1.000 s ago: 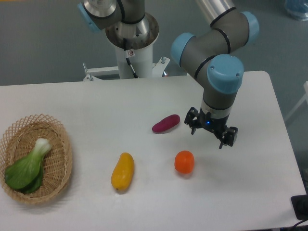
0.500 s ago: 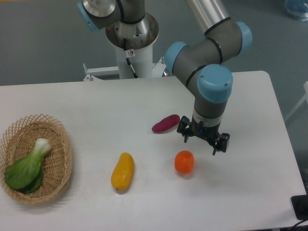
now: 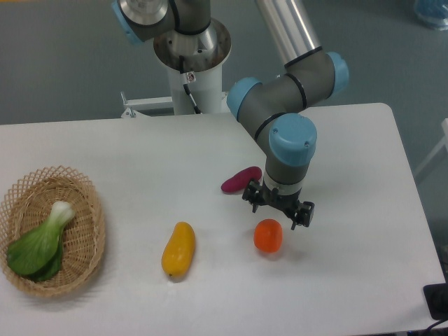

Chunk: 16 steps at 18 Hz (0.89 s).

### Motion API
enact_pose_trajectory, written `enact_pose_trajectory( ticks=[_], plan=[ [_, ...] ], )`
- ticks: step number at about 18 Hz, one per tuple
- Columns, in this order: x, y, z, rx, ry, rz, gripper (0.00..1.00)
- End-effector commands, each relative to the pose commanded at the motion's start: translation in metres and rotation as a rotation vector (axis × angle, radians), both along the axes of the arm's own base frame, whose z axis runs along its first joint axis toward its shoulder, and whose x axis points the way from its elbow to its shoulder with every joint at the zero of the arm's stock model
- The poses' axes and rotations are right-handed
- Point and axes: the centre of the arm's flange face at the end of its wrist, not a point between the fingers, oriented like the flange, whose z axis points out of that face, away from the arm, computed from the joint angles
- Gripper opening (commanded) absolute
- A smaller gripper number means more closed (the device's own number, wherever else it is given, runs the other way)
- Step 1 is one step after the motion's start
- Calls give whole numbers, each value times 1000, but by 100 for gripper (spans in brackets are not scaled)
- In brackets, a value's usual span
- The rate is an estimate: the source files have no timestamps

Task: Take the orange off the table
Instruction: 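Move the open gripper over the small orange and lower toward it, then lower the gripper around the orange and close the fingers on it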

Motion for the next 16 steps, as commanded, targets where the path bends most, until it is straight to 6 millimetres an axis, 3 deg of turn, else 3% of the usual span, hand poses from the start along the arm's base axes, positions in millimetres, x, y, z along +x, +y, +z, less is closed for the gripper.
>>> enact_pose_trajectory(
  ticks=[16],
  plan=[
    [1,17,-16,3,37,105,100]
  ],
)
